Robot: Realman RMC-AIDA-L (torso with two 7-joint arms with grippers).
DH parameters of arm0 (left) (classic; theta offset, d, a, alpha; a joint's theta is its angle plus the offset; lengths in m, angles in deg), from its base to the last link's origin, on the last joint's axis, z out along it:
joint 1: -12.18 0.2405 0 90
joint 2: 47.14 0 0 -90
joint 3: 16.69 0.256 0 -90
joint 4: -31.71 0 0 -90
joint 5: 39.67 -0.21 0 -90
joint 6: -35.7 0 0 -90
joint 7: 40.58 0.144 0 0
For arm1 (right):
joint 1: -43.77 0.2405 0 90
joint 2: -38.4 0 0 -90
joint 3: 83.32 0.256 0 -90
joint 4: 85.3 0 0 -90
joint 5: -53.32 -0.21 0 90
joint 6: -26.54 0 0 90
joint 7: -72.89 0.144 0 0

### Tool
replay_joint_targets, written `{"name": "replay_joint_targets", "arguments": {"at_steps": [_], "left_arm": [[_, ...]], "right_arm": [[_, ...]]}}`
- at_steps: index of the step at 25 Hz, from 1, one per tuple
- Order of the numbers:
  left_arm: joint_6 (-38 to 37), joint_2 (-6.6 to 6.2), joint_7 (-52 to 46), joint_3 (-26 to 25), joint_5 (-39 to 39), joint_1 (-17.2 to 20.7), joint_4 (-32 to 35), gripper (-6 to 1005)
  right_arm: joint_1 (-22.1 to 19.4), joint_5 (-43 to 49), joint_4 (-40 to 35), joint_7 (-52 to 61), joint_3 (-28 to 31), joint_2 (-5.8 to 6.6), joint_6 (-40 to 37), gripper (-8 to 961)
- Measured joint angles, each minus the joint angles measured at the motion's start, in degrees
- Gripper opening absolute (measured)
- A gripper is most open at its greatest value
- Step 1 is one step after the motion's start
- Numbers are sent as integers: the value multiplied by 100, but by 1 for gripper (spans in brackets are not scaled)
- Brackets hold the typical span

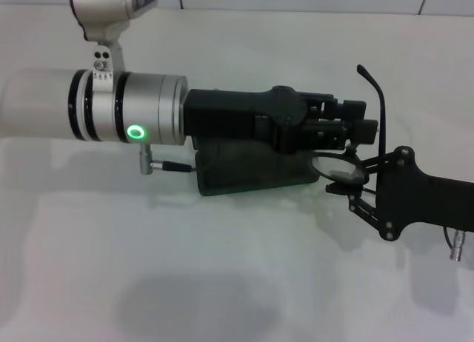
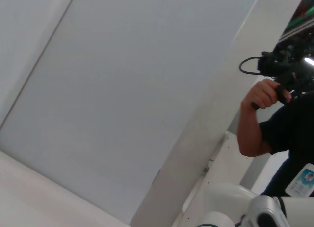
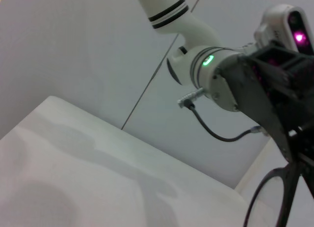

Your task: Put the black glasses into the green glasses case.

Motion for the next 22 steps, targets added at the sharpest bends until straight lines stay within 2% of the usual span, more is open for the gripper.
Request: {"name": "replay_joint_targets", "arguments": {"at_steps": [8, 15, 22], "left_arm": [[122, -5, -424, 49, -294, -220, 3, 505], [131, 98, -664, 53, -791, -424, 4, 505], [138, 106, -809, -51, -783, -430, 0, 505]], "right_arm": [[75, 37, 9, -183, -52, 1, -3, 92], [79, 76, 5, -285, -84, 10, 16, 92], [57, 97, 9, -406, -97, 18, -29, 91]]}}
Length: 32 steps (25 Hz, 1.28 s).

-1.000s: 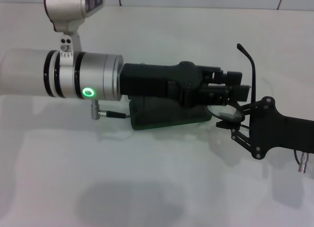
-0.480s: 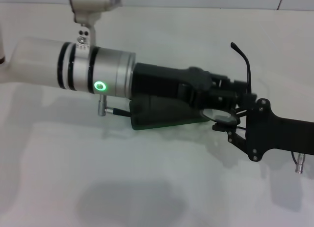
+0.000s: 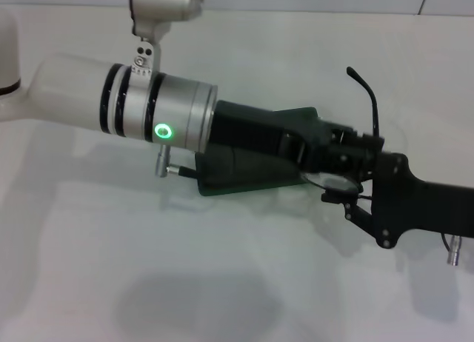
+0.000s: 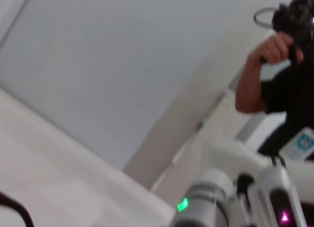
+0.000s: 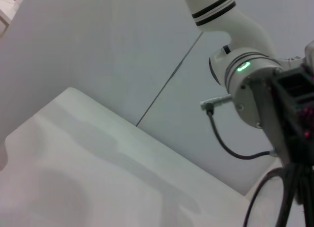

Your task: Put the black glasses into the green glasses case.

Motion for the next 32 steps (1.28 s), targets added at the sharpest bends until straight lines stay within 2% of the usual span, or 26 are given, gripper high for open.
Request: {"name": "replay_joint_targets", "arguments": {"at_steps": [5, 10, 12, 15, 19, 25, 32], "left_arm": [[20, -53, 30, -501, 75, 179, -28, 504], [618, -150, 30, -559, -176, 461, -28, 504], [905, -117, 17, -551, -325, 485, -55, 504], [1133, 7, 70, -547, -384, 465, -89, 504], [1129, 92, 310, -416, -203, 208, -263, 503], [595, 67, 673, -149, 233, 148, -320, 503], [272, 54, 876, -110, 209, 159, -315, 507]], "right_arm": [[-132, -11, -5, -222, 22, 0, -422, 90], [-323, -142, -32, -541, 193, 2, -1485, 90], [-343, -154, 5, -611, 206, -6, -1853, 89], [-232, -173, 188, -633, 53, -23, -2193, 89], [135, -381, 714, -635, -266, -41, -2140, 88], [682, -786, 1715, -602, -282, -42, -1793, 87], [700, -969, 1884, -598, -251, -35, -1539, 86]]}}
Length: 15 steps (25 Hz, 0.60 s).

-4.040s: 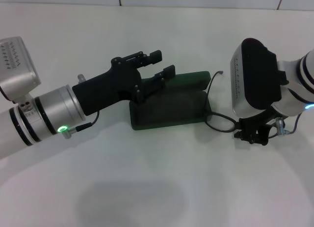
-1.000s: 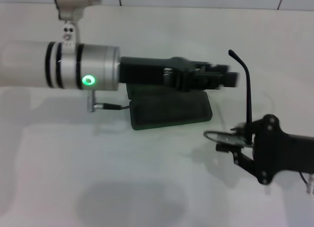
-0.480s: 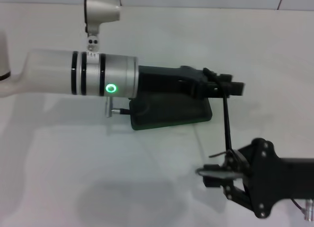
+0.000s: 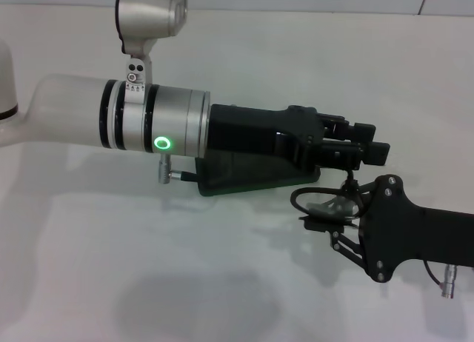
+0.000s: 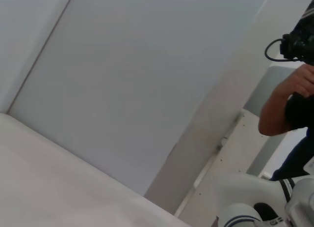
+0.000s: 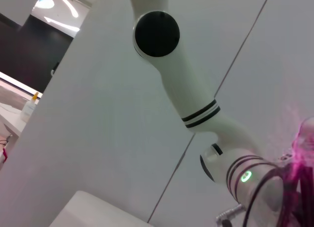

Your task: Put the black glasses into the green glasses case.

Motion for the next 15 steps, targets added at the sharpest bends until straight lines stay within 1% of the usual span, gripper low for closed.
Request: {"name": "replay_joint_targets", "arguments": {"at_steps": [10, 12, 15], "left_arm": [[-17, -5, 5, 9, -148, -37, 13, 514], [23, -6, 26, -91, -92, 4, 13, 515], [153, -8, 163, -472, -18, 157, 17, 517]], "right_arm": [[-10, -18, 9, 4, 13, 12, 14, 84], [-10, 9, 17, 5, -7, 23, 14, 84], [-12, 34, 19, 5, -20, 26, 29, 84]]}}
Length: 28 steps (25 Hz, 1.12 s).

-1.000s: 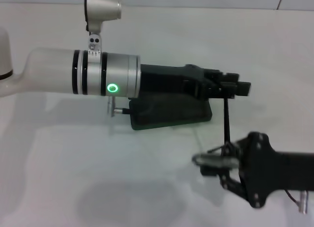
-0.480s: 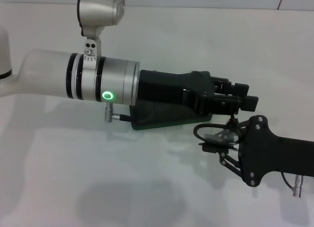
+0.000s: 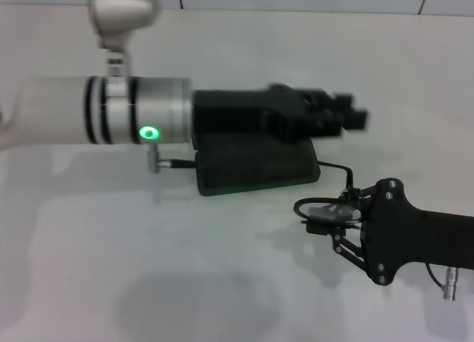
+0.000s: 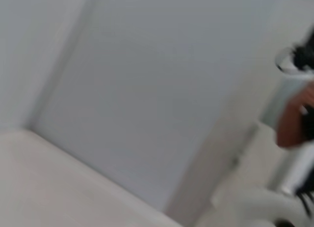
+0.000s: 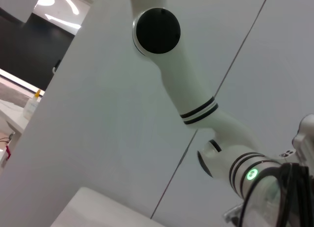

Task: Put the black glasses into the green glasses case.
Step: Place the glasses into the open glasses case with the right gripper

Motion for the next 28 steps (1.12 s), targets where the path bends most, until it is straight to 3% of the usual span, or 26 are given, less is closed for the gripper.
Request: {"name": "replay_joint_targets", "arguments": {"at_steps": [4, 9, 13, 17, 23, 28], "left_arm": [[78, -1, 364, -683, 10, 271, 4, 520], [83, -12, 609, -1336, 13, 515, 6, 523], [90, -42, 617, -1482, 14, 633, 56, 526], [93, -45, 619, -1498, 14, 653, 73, 528], [173, -48, 621, -1513, 14, 643, 99, 532], [317, -26, 845, -1707, 168, 665, 160, 536]], "right_arm": [[-61, -26, -169, 1, 21, -8, 549, 84], [-397, -245, -1287, 241, -503, -31, 2371, 84], [-613, -329, -2498, 496, -1567, -34, 4345, 84], [-593, -336, -3194, 596, -2571, -36, 5859, 85], [-452, -340, -3646, 599, -3563, -35, 7280, 85], [-188, -340, -3642, 869, -4025, -35, 7982, 85]]}}
